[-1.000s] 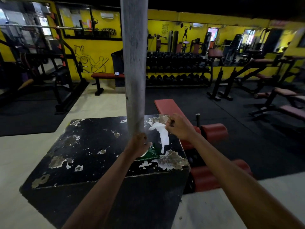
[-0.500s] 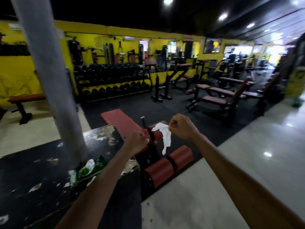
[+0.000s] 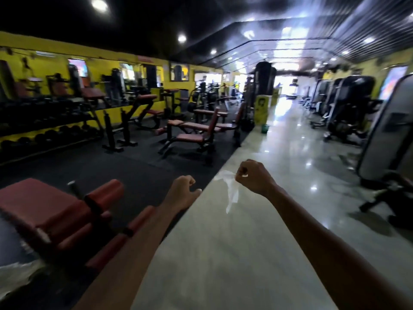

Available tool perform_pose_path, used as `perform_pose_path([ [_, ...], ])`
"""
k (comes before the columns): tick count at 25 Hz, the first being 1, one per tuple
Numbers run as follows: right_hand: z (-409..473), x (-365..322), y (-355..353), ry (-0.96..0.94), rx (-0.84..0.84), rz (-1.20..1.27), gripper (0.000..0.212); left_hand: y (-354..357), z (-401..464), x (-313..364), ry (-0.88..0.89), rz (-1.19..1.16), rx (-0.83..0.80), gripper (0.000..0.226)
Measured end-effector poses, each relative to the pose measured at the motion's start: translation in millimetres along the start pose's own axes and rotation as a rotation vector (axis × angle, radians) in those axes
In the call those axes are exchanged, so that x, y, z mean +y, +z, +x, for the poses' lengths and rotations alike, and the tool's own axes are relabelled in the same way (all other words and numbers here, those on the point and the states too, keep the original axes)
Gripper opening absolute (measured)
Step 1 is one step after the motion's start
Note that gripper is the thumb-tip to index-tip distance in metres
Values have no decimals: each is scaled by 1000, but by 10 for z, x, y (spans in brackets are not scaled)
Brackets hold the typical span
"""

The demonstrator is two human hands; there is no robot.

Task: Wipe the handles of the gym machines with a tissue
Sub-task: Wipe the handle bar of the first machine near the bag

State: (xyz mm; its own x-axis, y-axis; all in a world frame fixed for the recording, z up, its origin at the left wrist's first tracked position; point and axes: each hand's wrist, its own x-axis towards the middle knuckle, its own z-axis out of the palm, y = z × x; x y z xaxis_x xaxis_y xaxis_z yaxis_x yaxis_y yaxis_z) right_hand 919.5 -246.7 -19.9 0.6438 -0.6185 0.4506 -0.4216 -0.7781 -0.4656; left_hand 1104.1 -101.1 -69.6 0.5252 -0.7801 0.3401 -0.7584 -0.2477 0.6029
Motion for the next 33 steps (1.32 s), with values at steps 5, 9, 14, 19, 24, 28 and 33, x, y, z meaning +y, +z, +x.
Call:
perform_pose_path([
  [5,-678,1203,-1177,160,96,-131,9,1172,60,1343,167,-106,-118,36],
  [9,-1357,1975,-1965,336,184,-217,9,2010,-14,2327,313,-187,-230,33],
  [14,-2424,2740,-2933,643,311,-317,14,3042,-220,3663,523,-285,-425,33],
  [19,-3380,3279,-3837,864,435,-426,16,4021,-493,4912,726,-363,-601,36],
  [24,-4145,3597,-4568,1083,575,-555,13,4775,-757,6162,931,-453,-765,36],
  [28,-4714,3764,-4937,1236,697,-588,24,5228,-1093,6969,1092,-472,-862,36],
  [33,-5475,3855,-5291,1407,780,-686,12,5665,-1785,7753,1251,-515,-988,34],
])
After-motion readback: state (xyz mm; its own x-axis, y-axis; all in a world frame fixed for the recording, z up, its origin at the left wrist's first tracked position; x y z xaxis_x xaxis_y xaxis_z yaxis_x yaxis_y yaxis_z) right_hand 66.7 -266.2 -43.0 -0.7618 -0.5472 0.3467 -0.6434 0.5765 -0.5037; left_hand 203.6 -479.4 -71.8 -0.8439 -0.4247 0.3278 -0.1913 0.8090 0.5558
